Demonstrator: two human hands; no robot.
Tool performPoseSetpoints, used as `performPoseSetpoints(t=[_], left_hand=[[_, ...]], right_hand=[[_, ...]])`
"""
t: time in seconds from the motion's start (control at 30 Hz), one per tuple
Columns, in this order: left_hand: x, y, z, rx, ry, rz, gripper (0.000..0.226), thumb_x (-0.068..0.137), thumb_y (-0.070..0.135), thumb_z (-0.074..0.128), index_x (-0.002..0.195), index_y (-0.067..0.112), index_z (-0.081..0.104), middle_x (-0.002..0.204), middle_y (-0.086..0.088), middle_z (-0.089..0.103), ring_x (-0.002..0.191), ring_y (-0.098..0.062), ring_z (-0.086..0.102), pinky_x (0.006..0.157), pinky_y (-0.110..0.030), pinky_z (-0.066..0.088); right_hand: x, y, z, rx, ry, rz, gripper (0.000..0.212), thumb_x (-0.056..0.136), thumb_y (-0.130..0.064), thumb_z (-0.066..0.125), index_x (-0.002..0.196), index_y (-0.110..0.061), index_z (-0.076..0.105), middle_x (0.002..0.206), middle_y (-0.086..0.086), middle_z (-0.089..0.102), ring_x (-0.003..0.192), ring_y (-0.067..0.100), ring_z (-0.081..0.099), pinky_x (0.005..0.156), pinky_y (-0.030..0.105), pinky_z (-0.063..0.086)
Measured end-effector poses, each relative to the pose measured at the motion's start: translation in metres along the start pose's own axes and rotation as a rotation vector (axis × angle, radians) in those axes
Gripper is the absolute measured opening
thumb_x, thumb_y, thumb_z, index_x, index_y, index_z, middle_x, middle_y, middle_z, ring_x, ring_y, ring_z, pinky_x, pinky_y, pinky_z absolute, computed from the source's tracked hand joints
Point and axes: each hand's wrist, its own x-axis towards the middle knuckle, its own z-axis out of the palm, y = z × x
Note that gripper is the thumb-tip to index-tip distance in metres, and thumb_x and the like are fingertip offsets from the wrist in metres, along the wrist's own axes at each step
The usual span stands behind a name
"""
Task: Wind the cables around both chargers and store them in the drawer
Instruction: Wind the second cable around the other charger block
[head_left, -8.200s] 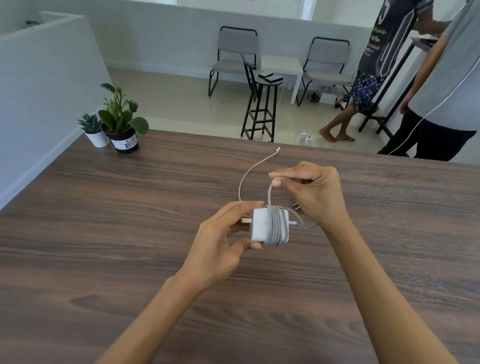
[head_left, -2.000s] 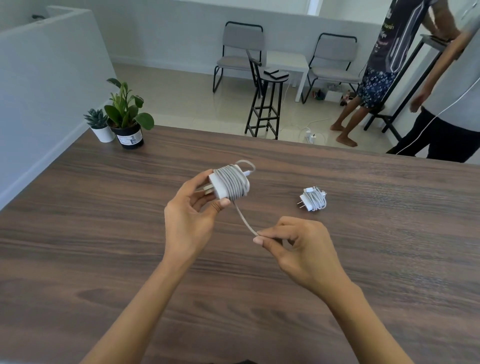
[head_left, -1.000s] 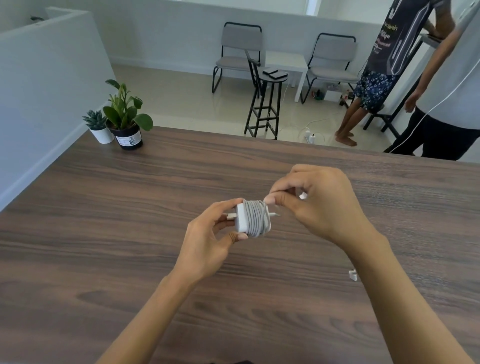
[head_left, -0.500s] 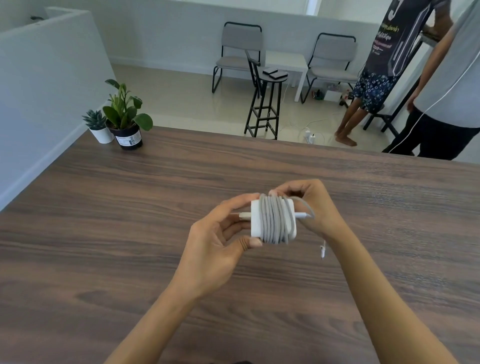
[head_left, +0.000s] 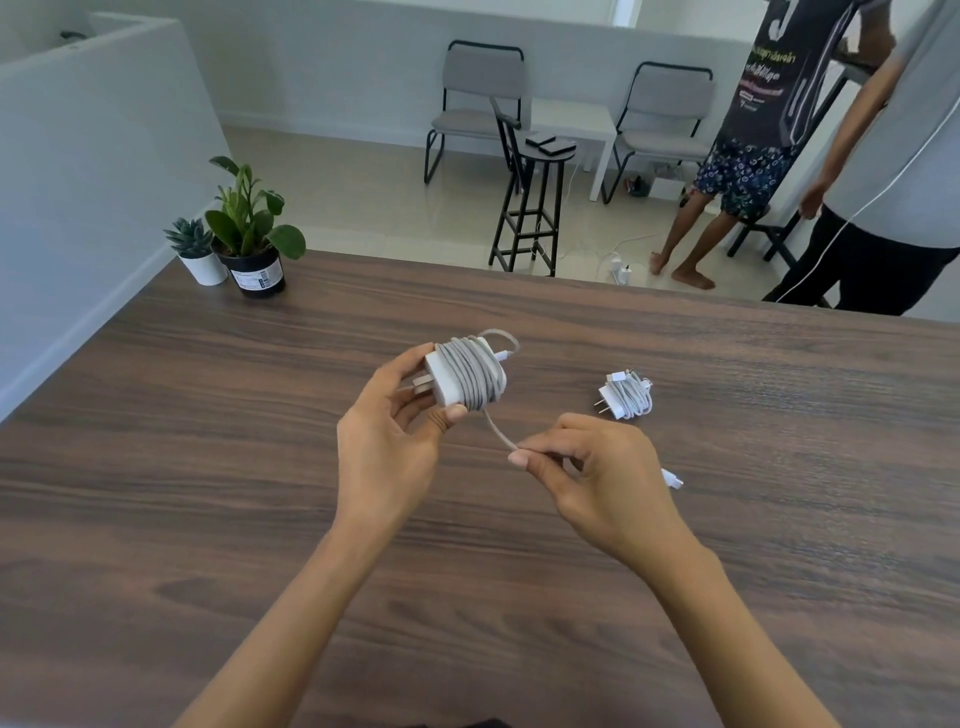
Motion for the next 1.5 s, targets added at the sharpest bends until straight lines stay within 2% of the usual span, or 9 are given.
performPoseSetpoints(t=[0.2, 0.3, 0.37, 0.57, 0.73, 0.93, 1.13, 1.27, 1.5], left_hand=[[-0.007, -0.020, 0.001, 0.160, -0.069, 0.069, 0.059, 0.072, -0.002, 0.076, 0.121, 0.023, 0.056, 0.114, 0.004, 0.064, 0.102, -0.003, 0.063, 0.087, -0.019, 0.051], [-0.019, -0.036, 0.003, 0.226, -0.143, 0.105, 0.061, 0.070, -0.005, 0.076, 0.122, 0.021, 0.056, 0.118, 0.007, 0.061, 0.103, -0.004, 0.063, 0.090, -0.022, 0.052], [-0.027, -0.045, 0.002, 0.222, -0.186, 0.098, 0.061, 0.071, -0.006, 0.075, 0.123, 0.019, 0.056, 0.120, 0.008, 0.060, 0.104, -0.003, 0.062, 0.091, -0.026, 0.052], [-0.039, -0.054, 0.004, 0.143, -0.299, 0.019, 0.068, 0.071, -0.018, 0.067, 0.121, 0.027, 0.058, 0.118, 0.012, 0.061, 0.106, -0.012, 0.062, 0.090, -0.025, 0.052], [-0.045, -0.051, 0.005, 0.086, -0.377, -0.037, 0.076, 0.072, -0.022, 0.062, 0.116, 0.040, 0.058, 0.116, 0.010, 0.062, 0.104, -0.018, 0.063, 0.087, -0.024, 0.053], [-0.045, -0.034, 0.001, -0.143, -0.431, -0.109, 0.062, 0.072, -0.010, 0.068, 0.117, 0.032, 0.062, 0.119, 0.001, 0.063, 0.102, -0.023, 0.064, 0.089, -0.028, 0.051], [-0.043, -0.024, -0.001, -0.280, -0.438, -0.123, 0.053, 0.070, 0.000, 0.072, 0.118, 0.016, 0.058, 0.118, 0.003, 0.065, 0.100, -0.015, 0.064, 0.084, -0.022, 0.050], [-0.038, -0.022, -0.003, -0.353, -0.401, -0.118, 0.066, 0.067, 0.033, 0.081, 0.123, 0.010, 0.056, 0.124, -0.007, 0.062, 0.107, -0.019, 0.063, 0.084, -0.022, 0.049], [-0.034, -0.032, -0.007, -0.505, -0.371, -0.275, 0.079, 0.064, 0.040, 0.083, 0.128, 0.005, 0.052, 0.131, -0.007, 0.058, 0.122, -0.019, 0.054, 0.090, -0.023, 0.048]], right_hand=[[-0.001, -0.003, -0.008, -0.148, -0.002, -0.071, 0.013, 0.080, -0.040, 0.062, 0.076, -0.031, 0.072, 0.060, -0.008, 0.055, 0.056, 0.007, 0.049, 0.046, 0.028, 0.044], [-0.002, -0.001, -0.005, -0.250, -0.050, -0.090, 0.013, 0.077, -0.042, 0.063, 0.071, -0.033, 0.069, 0.061, -0.011, 0.056, 0.061, 0.009, 0.050, 0.046, 0.015, 0.032], [-0.001, 0.002, -0.003, -0.281, -0.067, -0.126, 0.011, 0.074, -0.041, 0.065, 0.069, -0.032, 0.069, 0.062, -0.013, 0.058, 0.062, 0.011, 0.050, 0.051, 0.010, 0.023], [0.014, 0.018, -0.006, -0.267, -0.107, -0.196, 0.030, 0.076, -0.050, 0.048, 0.069, -0.031, 0.071, 0.068, -0.012, 0.056, 0.076, 0.011, 0.049, 0.094, 0.038, 0.029], [0.030, 0.019, -0.017, -0.217, -0.174, -0.148, 0.017, 0.075, -0.049, 0.058, 0.068, -0.039, 0.069, 0.071, -0.015, 0.052, 0.085, 0.003, 0.042, 0.108, 0.033, 0.010], [0.041, 0.022, -0.020, 0.231, -0.215, 0.000, 0.017, 0.073, -0.019, 0.077, 0.064, -0.032, 0.070, 0.066, -0.013, 0.062, 0.077, -0.002, 0.052, 0.078, 0.009, 0.036], [0.034, 0.035, -0.007, 0.428, -0.132, 0.120, 0.003, 0.075, -0.027, 0.072, 0.072, -0.025, 0.073, 0.074, 0.001, 0.067, 0.077, 0.018, 0.061, 0.075, 0.025, 0.046], [0.025, 0.035, 0.007, 0.529, -0.098, 0.214, 0.005, 0.079, -0.019, 0.071, 0.077, -0.018, 0.075, 0.068, -0.009, 0.065, 0.067, 0.003, 0.055, 0.068, 0.015, 0.042], [0.012, 0.032, 0.021, 0.433, 0.021, 0.209, 0.014, 0.079, -0.020, 0.073, 0.078, -0.034, 0.075, 0.070, -0.011, 0.069, 0.073, 0.014, 0.059, 0.077, 0.030, 0.049]])
